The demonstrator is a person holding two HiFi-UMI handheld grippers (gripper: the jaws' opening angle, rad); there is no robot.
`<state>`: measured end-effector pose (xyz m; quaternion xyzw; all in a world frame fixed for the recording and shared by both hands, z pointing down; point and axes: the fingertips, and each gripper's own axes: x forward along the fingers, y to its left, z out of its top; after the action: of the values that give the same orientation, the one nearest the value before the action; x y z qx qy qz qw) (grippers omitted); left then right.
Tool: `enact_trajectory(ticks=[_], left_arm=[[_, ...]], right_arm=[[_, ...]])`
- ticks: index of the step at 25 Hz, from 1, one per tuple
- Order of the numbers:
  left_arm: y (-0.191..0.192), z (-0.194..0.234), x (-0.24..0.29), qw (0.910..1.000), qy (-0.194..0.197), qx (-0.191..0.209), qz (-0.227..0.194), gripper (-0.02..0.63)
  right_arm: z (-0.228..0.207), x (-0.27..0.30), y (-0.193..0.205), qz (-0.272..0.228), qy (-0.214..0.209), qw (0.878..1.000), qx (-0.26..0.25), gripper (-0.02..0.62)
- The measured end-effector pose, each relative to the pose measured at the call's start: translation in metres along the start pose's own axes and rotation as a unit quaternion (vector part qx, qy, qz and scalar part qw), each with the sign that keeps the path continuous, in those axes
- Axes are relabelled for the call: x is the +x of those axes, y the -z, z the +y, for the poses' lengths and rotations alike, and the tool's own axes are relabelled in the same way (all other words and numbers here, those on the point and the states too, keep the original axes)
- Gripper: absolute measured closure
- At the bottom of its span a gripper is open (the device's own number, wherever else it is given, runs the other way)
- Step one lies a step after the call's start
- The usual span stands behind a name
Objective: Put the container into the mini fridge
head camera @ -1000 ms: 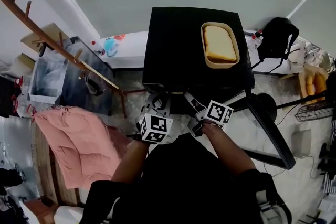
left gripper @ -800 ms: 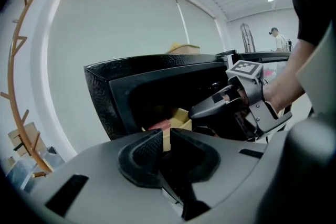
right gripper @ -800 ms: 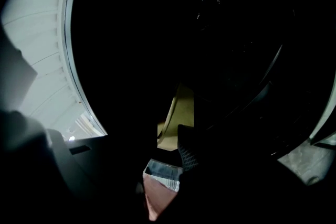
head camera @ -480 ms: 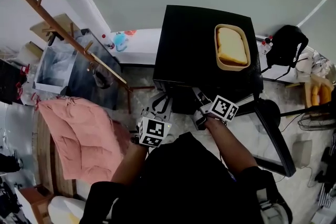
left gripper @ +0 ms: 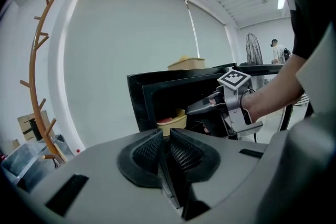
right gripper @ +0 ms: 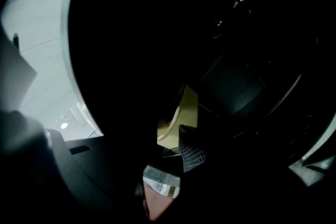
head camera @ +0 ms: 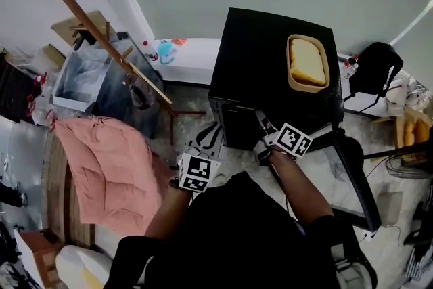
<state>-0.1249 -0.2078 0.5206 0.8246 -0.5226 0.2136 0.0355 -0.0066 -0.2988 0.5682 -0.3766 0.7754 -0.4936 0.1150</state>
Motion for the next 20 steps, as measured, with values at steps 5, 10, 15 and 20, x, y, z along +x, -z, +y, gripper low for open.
enact_trajectory(ticks=[5,10,15,20], left_arm=[[-0.002,-0.007,-0.005,0.9999,0.000,-0.008,-0.009,0.549],[-0.009,-0.011,-0.008,0.9997,0.005,-0.013,-0.021,0.549],[-0.021,-0.012,-0.014,0.9984,0.009,-0.037,-0.041,0.554],[-0.039,-0.010,-0.016,0.9961,0.017,-0.054,-0.068,0.554]], right_arm=[[0.009,-0.020,0.010,0.014,-0.018,0.999,-0.036,0.459],[0.028,-0.041,0.013,0.022,-0.026,0.994,-0.108,0.459],[0.048,-0.072,0.012,0.017,-0.034,0.984,-0.173,0.462],[0.064,-0.096,-0.001,-0.005,-0.039,0.979,-0.201,0.480]])
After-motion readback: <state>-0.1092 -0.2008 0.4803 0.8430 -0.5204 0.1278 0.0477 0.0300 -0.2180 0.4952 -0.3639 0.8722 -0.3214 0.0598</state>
